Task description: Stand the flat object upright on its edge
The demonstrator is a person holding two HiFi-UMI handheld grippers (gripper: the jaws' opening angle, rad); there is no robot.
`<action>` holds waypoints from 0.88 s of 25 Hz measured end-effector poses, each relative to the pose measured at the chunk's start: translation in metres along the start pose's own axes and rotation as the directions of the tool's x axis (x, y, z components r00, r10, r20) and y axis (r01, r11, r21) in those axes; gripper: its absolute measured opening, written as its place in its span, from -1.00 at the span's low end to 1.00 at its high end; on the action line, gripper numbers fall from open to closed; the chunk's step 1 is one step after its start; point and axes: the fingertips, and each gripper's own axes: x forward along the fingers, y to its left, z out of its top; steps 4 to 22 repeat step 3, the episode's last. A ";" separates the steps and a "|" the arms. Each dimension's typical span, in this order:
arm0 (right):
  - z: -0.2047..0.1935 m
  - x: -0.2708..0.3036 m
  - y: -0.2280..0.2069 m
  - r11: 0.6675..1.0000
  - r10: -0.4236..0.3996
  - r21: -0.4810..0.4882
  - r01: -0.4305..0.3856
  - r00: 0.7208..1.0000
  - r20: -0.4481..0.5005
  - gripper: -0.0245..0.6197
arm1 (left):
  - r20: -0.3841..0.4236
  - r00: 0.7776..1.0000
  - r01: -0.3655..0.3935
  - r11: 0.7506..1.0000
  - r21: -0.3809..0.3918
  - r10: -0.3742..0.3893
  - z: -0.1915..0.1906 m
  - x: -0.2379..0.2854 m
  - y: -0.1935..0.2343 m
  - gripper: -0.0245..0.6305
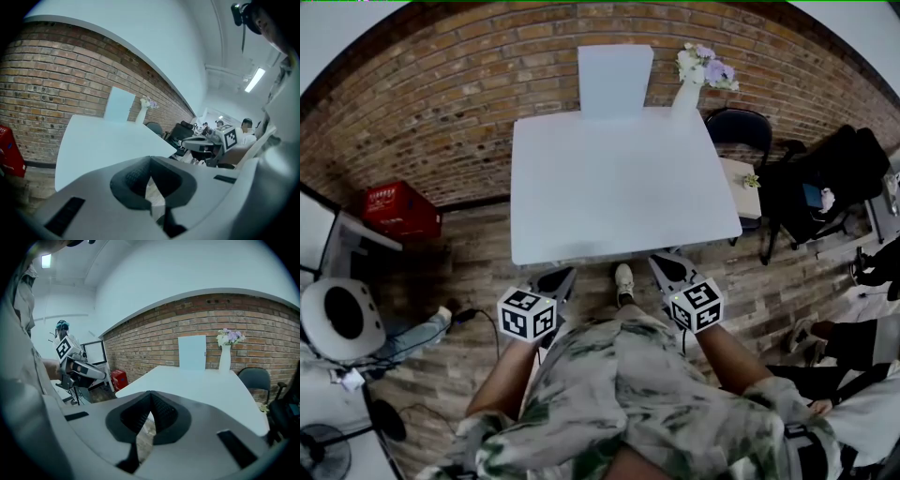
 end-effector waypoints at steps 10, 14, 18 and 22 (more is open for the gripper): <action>-0.001 0.004 -0.008 1.000 0.000 0.004 0.000 1.000 -0.015 -0.86 | -0.008 1.000 0.007 1.000 -0.007 -0.007 0.002 0.009 0.003 -0.85; -0.001 0.004 -0.008 1.000 0.000 0.004 0.000 1.000 -0.015 -0.86 | -0.008 1.000 0.007 1.000 -0.007 -0.007 0.002 0.009 0.003 -0.85; -0.001 0.004 -0.008 1.000 0.000 0.004 0.000 1.000 -0.015 -0.86 | -0.008 1.000 0.007 1.000 -0.007 -0.007 0.002 0.009 0.003 -0.85; -0.001 0.004 -0.008 1.000 0.000 0.004 0.000 1.000 -0.015 -0.86 | -0.008 1.000 0.007 1.000 -0.007 -0.007 0.002 0.009 0.003 -0.85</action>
